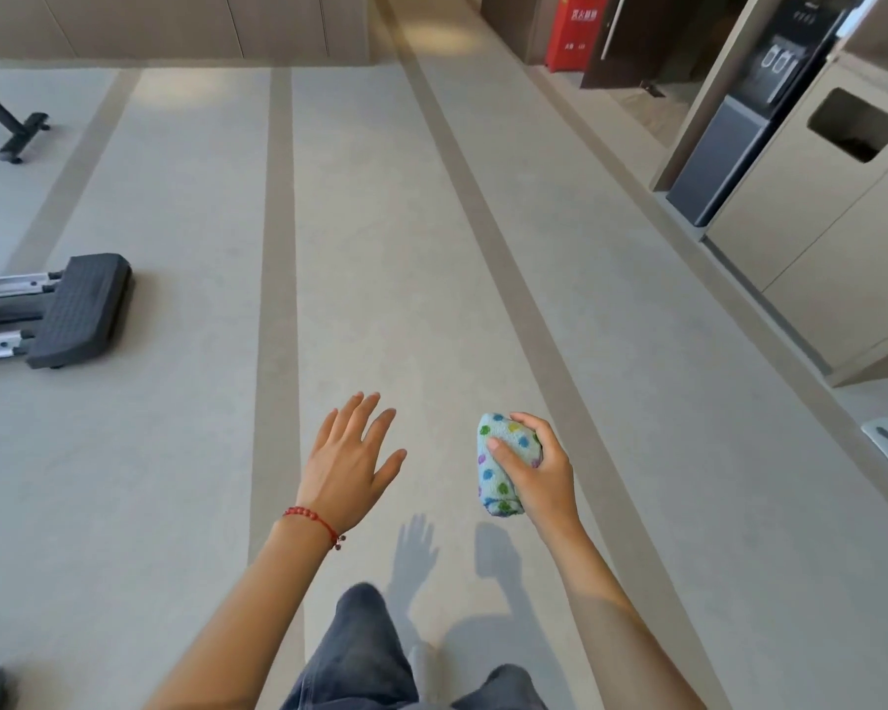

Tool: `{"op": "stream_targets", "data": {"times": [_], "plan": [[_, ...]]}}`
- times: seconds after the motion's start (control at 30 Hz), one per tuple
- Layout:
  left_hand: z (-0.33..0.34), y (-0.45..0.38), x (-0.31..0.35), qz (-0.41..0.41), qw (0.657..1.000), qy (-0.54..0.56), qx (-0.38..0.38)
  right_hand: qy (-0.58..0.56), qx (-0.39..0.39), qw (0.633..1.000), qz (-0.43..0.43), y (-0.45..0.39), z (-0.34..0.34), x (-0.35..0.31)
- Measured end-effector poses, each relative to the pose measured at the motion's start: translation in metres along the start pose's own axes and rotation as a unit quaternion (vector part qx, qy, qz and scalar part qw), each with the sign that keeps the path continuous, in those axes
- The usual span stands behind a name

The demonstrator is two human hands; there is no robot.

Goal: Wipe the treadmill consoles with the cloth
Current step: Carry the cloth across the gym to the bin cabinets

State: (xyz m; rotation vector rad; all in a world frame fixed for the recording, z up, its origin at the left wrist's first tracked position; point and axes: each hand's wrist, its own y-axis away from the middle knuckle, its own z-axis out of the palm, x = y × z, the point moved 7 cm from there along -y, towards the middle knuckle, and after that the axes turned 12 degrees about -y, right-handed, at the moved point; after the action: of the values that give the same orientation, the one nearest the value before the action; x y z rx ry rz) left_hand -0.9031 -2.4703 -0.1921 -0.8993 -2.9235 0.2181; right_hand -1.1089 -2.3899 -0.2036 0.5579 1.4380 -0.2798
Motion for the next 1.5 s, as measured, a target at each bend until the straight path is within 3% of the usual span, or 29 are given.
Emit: {"op": "stream_targets", "data": {"times": [0.7, 1.23, 1.5], "plan": [[0.072, -0.493, -0.080, 0.094, 0.995, 0.014, -0.008, -0.006, 0.074, 0.997, 0.005, -0.443, 0.055, -0.090], [0.130, -0.830, -0.008, 0.159, 0.987, -0.006, -0.019, -0.015, 0.121, 0.992, -0.030, -0.758, -0.022, -0.155], [0.151, -0.971, 0.053, 0.222, 0.975, 0.000, -0.024, -0.026, 0.183, 0.982, -0.032, -0.872, -0.081, -0.178]]}}
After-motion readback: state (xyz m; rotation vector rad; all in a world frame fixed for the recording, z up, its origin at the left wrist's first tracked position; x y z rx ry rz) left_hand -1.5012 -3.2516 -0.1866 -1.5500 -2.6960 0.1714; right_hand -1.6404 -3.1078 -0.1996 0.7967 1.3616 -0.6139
